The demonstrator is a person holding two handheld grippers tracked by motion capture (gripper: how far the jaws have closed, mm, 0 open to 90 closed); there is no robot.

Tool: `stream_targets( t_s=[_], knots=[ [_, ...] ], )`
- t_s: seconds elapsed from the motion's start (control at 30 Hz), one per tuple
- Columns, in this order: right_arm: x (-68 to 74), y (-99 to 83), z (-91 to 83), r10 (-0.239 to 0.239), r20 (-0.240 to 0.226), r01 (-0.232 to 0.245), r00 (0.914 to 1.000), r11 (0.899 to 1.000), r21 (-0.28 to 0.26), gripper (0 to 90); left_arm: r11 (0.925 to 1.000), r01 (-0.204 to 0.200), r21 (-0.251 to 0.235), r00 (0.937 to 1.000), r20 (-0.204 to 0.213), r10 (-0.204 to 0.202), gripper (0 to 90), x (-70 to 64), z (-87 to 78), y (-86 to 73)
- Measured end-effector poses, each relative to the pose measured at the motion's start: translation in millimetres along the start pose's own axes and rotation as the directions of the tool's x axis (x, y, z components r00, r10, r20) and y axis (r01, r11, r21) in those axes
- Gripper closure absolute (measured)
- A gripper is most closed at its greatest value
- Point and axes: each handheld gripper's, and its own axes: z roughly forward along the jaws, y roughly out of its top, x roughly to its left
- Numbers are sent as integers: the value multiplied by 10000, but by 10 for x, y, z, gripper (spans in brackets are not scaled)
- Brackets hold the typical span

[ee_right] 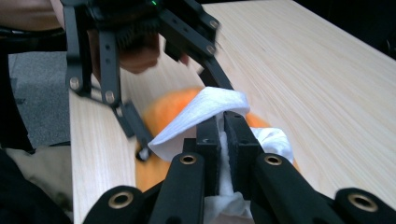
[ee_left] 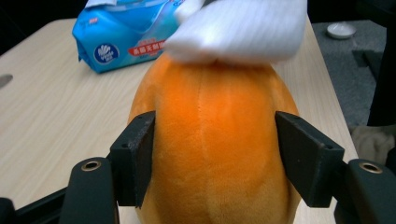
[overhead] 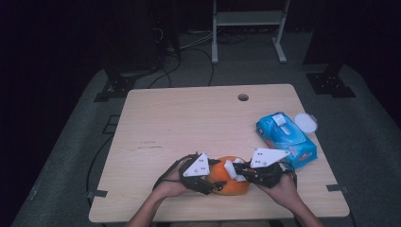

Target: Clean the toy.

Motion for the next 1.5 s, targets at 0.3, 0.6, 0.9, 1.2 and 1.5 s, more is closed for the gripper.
stream_targets(
  t_s=[0.3, 0.6, 0.9, 1.2, 1.5],
  knots=[
    [105, 3, 72, -149, -174, 149, 9997, 9999, -3, 844, 9997, 143, -203, 9998, 142, -140, 261, -13, 8, 102],
    [7, -42, 14, -3, 43, 3, 10000, 9998, 207, 845, 9974, 713, 57, 9974, 20, -713, 343, 76, -64, -33],
    [-40, -101, -42, 196, 245, -201, 9995, 9996, 217, 844, 9969, 787, 31, 9969, 53, -787, 351, 91, -69, -60],
    [-168, -208, -134, 812, 308, -812, 9962, 9967, -11, 844, 9935, 1129, -153, 9936, 75, -1128, 350, 119, -80, -102],
    [-95, -99, -33, 648, 116, -647, 9978, 9978, -118, 844, 9971, 756, -25, 9971, 78, -755, 347, 37, -12, -50]
  ],
)
